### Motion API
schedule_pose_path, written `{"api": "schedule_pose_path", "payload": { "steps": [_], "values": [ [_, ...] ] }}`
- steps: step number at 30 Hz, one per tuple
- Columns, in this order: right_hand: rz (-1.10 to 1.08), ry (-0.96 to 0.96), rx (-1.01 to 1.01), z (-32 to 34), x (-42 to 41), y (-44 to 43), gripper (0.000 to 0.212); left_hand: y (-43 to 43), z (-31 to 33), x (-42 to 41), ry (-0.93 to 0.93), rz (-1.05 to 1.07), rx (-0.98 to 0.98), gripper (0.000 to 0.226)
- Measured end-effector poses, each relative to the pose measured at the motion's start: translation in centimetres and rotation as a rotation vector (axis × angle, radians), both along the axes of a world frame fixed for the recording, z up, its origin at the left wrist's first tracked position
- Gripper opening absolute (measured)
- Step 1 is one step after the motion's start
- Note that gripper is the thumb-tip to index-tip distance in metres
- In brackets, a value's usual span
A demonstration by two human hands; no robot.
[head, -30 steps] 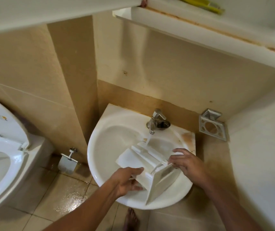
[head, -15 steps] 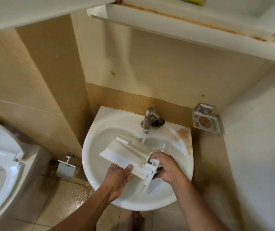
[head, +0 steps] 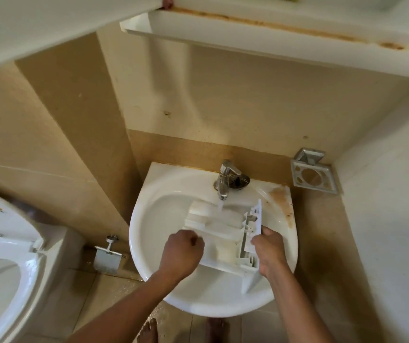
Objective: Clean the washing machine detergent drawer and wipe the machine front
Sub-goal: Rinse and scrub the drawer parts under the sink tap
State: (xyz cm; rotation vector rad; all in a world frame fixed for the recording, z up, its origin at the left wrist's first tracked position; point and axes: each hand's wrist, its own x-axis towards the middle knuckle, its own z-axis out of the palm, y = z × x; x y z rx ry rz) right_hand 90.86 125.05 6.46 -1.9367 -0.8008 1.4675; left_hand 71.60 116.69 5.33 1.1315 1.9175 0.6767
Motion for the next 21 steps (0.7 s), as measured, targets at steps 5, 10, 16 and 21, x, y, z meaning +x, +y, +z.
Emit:
{"api": "schedule_pose_path", "payload": {
  "steps": [5,10,16,21],
  "values": [
    [0.029,0.078,-0.014,0.9,-0.6,0.6,0.049,4.4,-1.0,1.1,0.569,-0.569,0.267,0.054],
    [0.045,-0.011,0.055,0.8,-0.1,0.1,0.047,8.5,-3.2,2.3,0.706,-0.849,0.123,0.064],
    [0.003,-0.047,0.071,0.5,-0.5,-1.1,0.043,11.7,-4.7,1.4,0.653,-0.942,0.208,0.059],
    [0.157,-0.120,0.178,1.6,-0.3,-1.5,0.058,13.7,-4.2,1.4,0.596,-0.770,0.109,0.060]
  ]
}}
